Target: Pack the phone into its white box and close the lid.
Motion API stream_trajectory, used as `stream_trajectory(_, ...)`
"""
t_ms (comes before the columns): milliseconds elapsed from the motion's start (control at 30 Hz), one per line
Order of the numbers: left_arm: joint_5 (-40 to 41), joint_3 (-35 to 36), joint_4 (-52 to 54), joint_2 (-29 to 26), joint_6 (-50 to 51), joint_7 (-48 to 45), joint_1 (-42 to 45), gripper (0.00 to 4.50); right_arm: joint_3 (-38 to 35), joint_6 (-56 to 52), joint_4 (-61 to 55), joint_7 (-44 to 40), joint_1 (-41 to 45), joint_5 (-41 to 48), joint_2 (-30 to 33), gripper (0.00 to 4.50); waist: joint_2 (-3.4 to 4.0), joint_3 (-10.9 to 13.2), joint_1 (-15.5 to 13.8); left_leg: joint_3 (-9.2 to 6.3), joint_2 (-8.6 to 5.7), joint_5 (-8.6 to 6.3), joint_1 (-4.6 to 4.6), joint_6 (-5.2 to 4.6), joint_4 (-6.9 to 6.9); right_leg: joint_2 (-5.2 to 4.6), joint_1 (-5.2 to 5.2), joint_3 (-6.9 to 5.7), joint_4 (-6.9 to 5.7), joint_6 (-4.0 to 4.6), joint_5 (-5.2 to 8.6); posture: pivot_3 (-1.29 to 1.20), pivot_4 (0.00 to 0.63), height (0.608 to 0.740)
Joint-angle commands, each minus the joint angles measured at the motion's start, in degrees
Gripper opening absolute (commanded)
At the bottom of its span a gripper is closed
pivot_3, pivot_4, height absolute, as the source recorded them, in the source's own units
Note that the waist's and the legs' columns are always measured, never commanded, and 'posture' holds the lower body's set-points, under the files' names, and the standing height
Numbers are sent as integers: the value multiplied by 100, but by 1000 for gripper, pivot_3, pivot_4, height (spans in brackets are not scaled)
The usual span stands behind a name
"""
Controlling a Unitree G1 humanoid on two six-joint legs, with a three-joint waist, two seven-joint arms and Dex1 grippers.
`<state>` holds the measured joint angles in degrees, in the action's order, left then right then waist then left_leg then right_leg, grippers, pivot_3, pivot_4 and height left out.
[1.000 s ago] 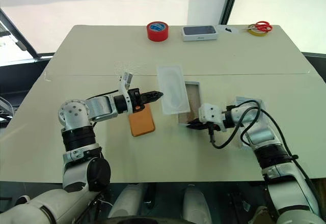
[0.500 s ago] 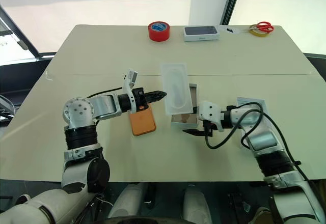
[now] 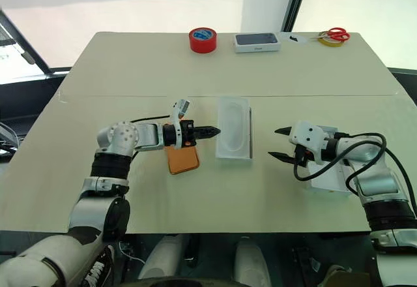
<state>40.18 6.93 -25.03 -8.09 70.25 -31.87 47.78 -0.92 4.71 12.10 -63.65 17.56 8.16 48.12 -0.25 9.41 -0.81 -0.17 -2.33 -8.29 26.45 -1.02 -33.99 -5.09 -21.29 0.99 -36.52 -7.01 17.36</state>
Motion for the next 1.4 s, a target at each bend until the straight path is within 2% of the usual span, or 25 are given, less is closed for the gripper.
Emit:
stream_trajectory(33, -177, -245, -308, -8, -301, -415, 237, 0, -215, 49, -266, 117, -94, 111, 34, 3412, 0, 0, 8, 0, 0, 0, 0, -1, 0, 0, 1, 1, 4, 0, 0, 0, 150, 738)
stream_trajectory(200, -361, -395, -646, 47, -462, -690, 339, 0, -277, 43, -389, 242, -221, 122, 69, 3412, 0, 0, 11, 0, 0, -1, 3, -2, 3, -2, -1, 2, 7, -6, -4, 0, 150, 738)
stream_trajectory(300, -400, -431, -705, 78, -469, -769, 349, 877, -279, 47, -419, 291, -246, 127, 63, 3462, 0, 0, 13, -1, 1, -1, 3, -2, 4, -2, -2, 1, 7, -6, -3, 0, 150, 738)
stream_trajectory(433, -629, -591, -623, 76, -695, -804, 321, 2823, -219, 39, -427, 329, -175, 131, 10, 3462, 0, 0, 4, -1, 1, -1, 2, -3, 3, -2, 1, 1, 7, -6, -3, 0, 150, 738)
stream_trajectory(667, -520, -354, -94, -117, -616, -797, 195, 2823, -40, -41, -321, 527, 415, 193, -456, 3462, 0, 0, 57, -2, 1, -1, 2, -3, 4, -1, -2, 3, 7, -14, -9, 0, 150, 738)
stream_trajectory(767, -639, -378, 444, -253, -1013, -759, -30, 2893, 61, -129, -318, 673, 653, 191, -777, 2583, 0, 0, 53, -2, 4, 0, 3, -2, 11, 1, -6, 2, 7, -18, -12, 0, 150, 738)
stream_trajectory(900, -969, -459, 1401, -616, -1979, -757, -583, 2893, 553, 93, -216, 1265, 996, -405, -1438, 447, 0, 0, 88, -1, 4, 0, 2, 0, 13, 1, -8, 5, 7, -18, -12, 0, 150, 738)
stream_trajectory(933, -1042, -482, 1571, -701, -2217, -798, -706, 2893, 636, 80, -170, 1348, 1047, -513, -1528, 50, 1, 0, 103, -2, 4, 1, 2, 1, 14, 2, -10, 5, 5, -18, -12, 0, 150, 738)
stream_trajectory(1033, -1578, -804, 1958, -1151, -3174, -1042, -1221, 2893, 944, 234, 56, 1640, 1186, -1019, -1661, 50, 3, 0, 106, -2, 2, 2, 1, 3, 14, 0, -15, 4, 2, -15, -12, 0, 150, 738)
stream_trajectory(1167, -1762, -710, 2424, -1861, -4098, -1638, -2165, 2893, 1356, 32, 396, 1787, 1379, -1572, -1678, 50, 5, -2, 178, 3, 1, 1, -5, 1, 27, -2, -24, 9, 18, 13, -8, 0, 150, 738)
stream_trajectory(1400, -1257, -296, 3134, -2392, -3716, -1906, -2946, 2893, 1848, 333, 403, 1334, 1330, -2172, -1162, 50, 6, -3, 155, 1, 2, 1, -5, 3, 50, -4, -39, 9, 19, 16, -7, 0, 150, 738)
